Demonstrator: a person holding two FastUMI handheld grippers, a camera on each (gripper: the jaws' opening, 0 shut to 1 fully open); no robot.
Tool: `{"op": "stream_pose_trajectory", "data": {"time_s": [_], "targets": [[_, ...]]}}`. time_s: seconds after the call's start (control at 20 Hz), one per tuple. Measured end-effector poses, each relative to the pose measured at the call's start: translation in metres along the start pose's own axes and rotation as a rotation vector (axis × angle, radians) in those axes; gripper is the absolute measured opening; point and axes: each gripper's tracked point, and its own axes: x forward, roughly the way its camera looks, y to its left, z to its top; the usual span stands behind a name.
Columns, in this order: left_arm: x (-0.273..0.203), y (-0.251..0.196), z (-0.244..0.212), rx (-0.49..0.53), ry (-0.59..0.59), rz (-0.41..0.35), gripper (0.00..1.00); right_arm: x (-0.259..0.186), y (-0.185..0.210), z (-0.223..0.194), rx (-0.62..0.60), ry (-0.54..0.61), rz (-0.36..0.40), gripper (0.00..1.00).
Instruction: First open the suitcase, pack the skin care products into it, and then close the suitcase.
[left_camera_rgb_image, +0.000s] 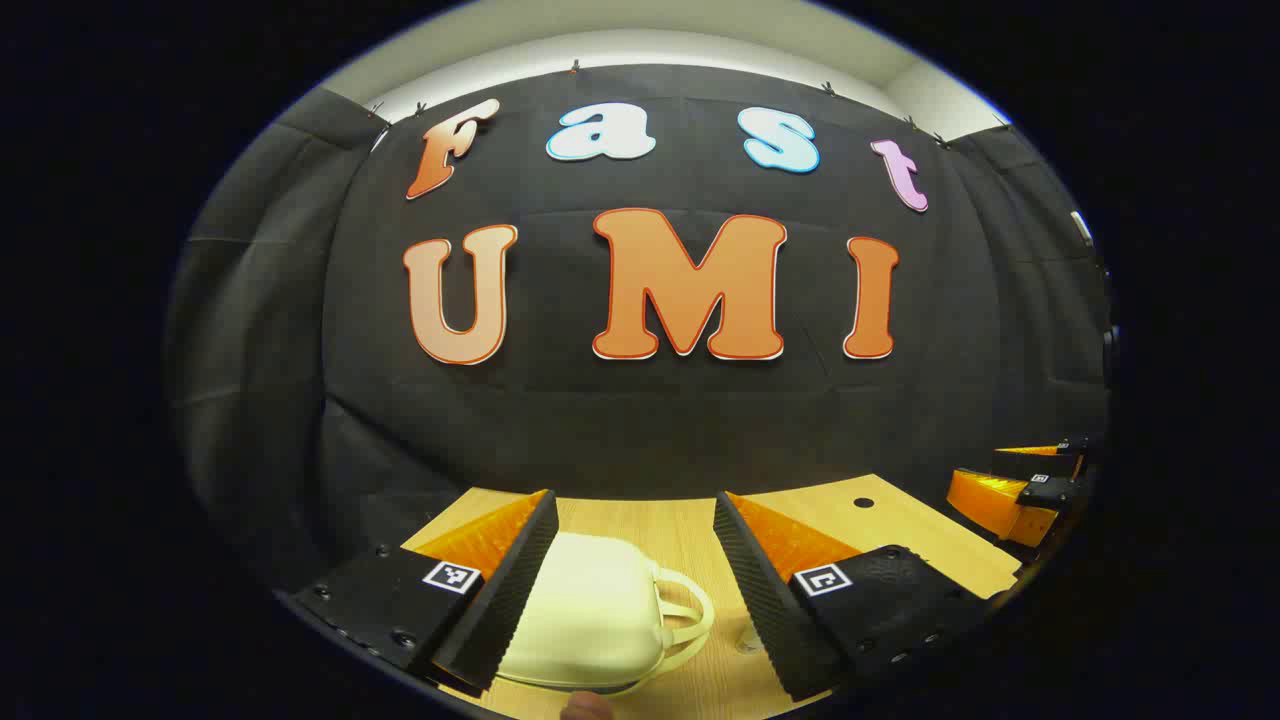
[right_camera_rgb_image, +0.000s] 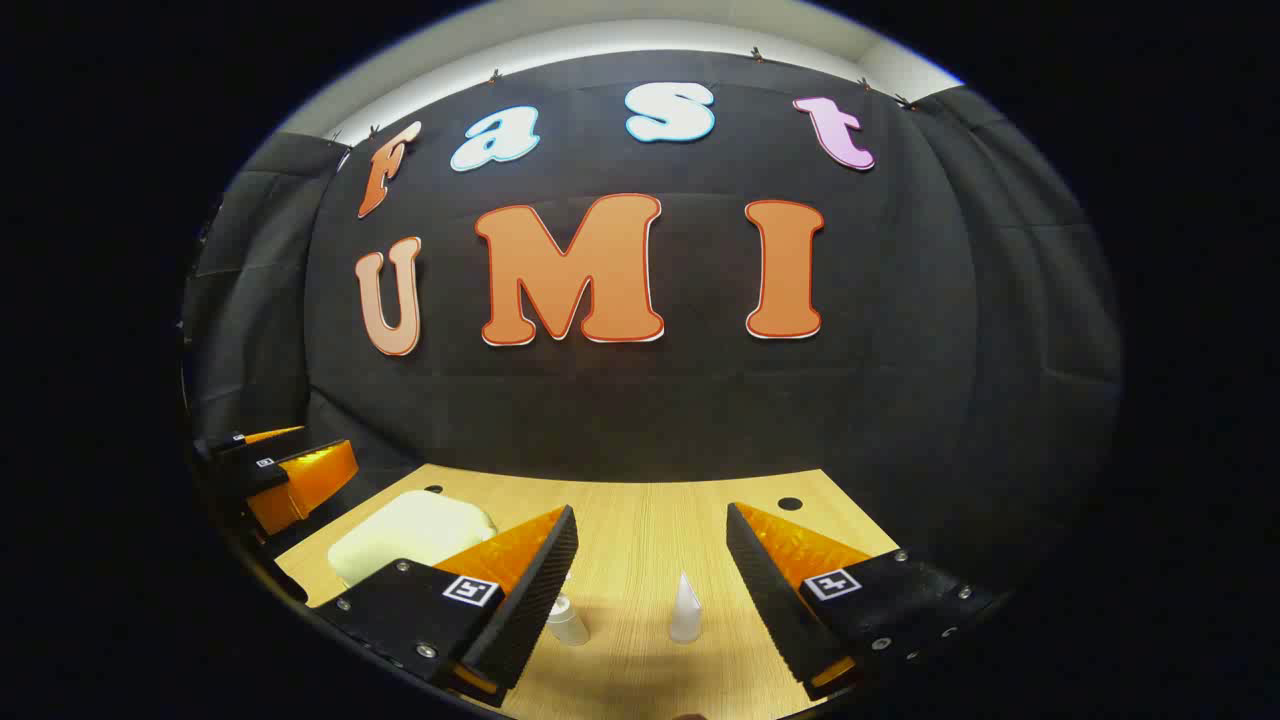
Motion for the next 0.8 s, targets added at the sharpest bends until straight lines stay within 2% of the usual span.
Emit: {"op": "stream_pose_trajectory", "data": {"time_s": [0.1, 0.8], "targets": [[0.001, 0.000, -0.001, 0.001, 0.004, -0.002, 0.96, 0.000, 0.000, -0.003, -0.014, 0.009, 0.006, 0.95], [0.013, -0.014, 0.005, 0.038, -0.007, -0.022, 0.98, 0.002, -0.020, 0.003, 0.014, -0.008, -0.042, 0.95]]}}
